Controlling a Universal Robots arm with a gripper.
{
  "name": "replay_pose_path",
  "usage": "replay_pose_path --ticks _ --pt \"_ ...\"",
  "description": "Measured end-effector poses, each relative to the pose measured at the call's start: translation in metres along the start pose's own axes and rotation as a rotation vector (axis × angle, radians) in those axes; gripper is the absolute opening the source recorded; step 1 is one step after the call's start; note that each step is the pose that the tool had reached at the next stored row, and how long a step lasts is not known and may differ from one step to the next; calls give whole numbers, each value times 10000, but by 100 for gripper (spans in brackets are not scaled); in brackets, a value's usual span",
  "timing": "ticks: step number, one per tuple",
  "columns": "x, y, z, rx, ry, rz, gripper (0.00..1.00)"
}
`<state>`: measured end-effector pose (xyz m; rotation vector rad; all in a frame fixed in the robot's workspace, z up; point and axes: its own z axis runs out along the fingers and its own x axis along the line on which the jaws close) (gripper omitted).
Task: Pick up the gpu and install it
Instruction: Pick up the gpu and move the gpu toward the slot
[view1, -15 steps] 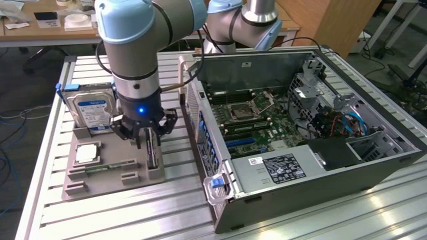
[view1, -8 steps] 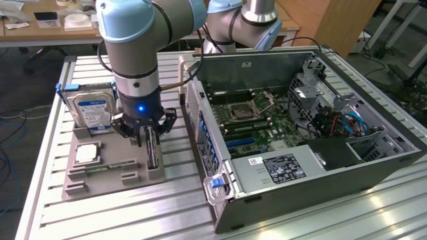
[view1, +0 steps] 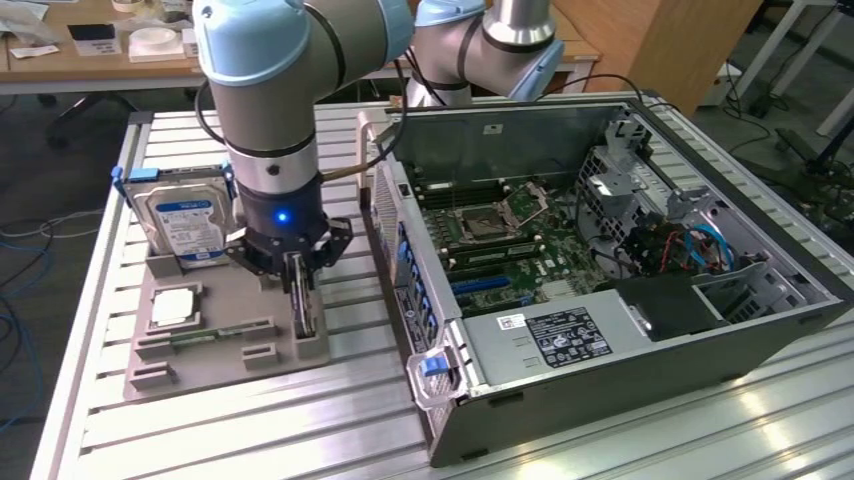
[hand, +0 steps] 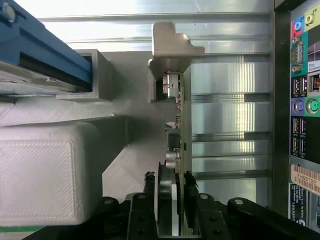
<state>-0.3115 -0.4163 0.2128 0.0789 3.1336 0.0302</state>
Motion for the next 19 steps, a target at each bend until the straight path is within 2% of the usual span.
replay_pose_path --ticks 1,17,19 --pt "-5 0 -1 1 4 -1 31" --pt "-45 2 -1 1 8 -1 31" --pt "-50 1 -1 -32 39 -3 31"
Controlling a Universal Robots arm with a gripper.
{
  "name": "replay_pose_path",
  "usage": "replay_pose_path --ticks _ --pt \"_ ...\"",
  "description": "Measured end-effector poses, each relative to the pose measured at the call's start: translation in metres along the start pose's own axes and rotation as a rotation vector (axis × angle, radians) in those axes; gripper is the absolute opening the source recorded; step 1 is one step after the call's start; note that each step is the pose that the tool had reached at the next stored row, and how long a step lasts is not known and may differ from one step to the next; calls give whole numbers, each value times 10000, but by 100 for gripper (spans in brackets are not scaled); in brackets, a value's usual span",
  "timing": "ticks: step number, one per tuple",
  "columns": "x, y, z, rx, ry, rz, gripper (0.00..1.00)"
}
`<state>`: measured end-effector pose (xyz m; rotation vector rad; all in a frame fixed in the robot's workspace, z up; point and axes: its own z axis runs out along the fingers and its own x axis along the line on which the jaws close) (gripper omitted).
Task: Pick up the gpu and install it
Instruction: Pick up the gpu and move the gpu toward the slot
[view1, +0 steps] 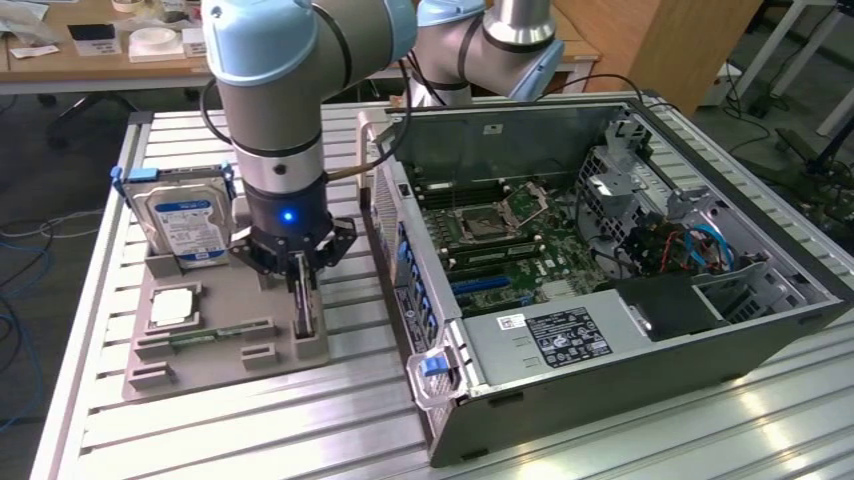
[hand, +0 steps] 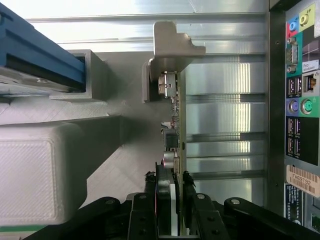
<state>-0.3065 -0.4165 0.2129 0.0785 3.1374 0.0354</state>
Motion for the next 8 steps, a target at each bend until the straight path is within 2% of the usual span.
replay_pose_path --ticks 3,8 --pt "-6 1 0 -33 62 5 31" --pt "-8 1 -1 -32 72 5 31"
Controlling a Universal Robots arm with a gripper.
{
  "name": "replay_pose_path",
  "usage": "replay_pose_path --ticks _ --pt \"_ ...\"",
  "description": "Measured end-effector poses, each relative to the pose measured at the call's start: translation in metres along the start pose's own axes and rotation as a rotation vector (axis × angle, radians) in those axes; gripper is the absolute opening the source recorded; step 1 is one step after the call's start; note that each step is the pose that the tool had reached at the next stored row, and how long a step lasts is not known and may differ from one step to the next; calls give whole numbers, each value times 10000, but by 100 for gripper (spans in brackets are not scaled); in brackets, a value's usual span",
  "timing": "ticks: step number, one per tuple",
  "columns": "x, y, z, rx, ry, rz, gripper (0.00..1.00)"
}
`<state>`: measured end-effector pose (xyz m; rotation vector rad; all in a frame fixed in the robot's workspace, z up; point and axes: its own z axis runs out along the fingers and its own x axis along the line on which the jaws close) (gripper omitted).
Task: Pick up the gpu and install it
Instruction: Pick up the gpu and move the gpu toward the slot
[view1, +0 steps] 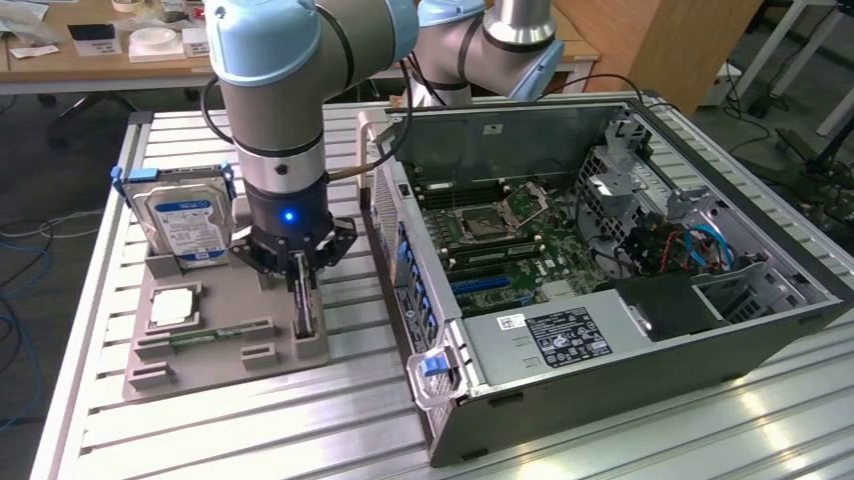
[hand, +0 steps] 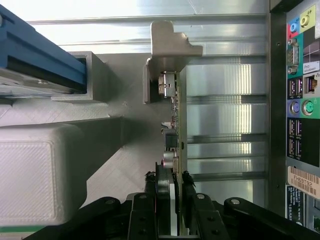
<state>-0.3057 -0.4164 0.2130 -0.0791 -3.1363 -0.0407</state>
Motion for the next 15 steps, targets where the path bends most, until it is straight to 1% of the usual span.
replay_pose_path --ticks 6,15 --pt "0 0 0 0 0 0 29" --pt "0 0 0 0 0 0 29"
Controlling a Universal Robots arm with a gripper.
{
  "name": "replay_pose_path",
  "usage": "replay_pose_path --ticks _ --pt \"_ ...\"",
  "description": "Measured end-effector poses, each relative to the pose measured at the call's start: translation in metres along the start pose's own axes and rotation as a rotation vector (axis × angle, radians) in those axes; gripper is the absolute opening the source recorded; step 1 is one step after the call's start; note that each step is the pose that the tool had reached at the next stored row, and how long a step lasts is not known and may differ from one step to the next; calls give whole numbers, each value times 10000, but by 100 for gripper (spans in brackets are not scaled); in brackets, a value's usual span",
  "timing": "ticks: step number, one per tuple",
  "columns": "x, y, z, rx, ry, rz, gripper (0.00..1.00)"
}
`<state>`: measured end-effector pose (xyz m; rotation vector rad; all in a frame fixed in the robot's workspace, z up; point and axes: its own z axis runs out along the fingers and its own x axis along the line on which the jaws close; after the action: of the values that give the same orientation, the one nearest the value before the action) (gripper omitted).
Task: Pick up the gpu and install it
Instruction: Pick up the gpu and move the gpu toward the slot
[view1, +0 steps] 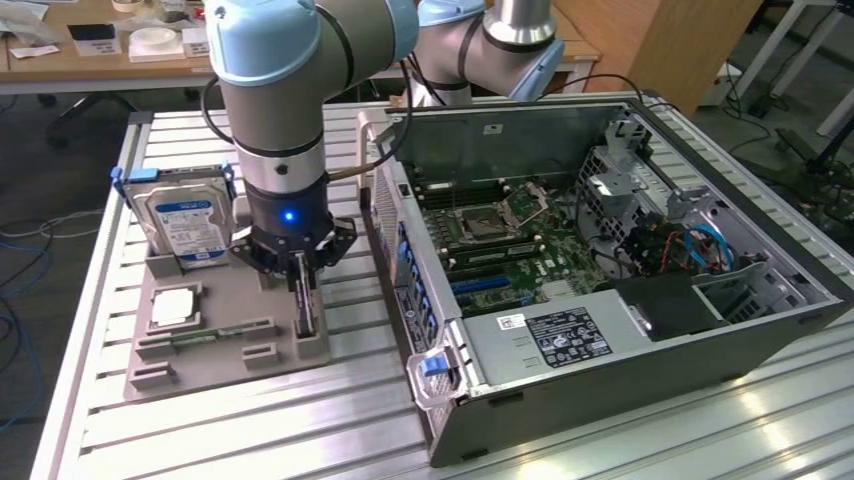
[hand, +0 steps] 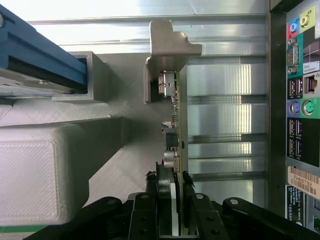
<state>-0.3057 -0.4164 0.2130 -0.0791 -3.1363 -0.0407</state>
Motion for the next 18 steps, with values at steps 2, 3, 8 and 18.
replay_pose_path --ticks 2,3,8,18 --pt "0 0 0 0 0 0 29" --pt "0 0 0 0 0 0 29" --pt "0 1 -46 0 0 0 29" --pt "2 12 -471 -1 0 1 29"
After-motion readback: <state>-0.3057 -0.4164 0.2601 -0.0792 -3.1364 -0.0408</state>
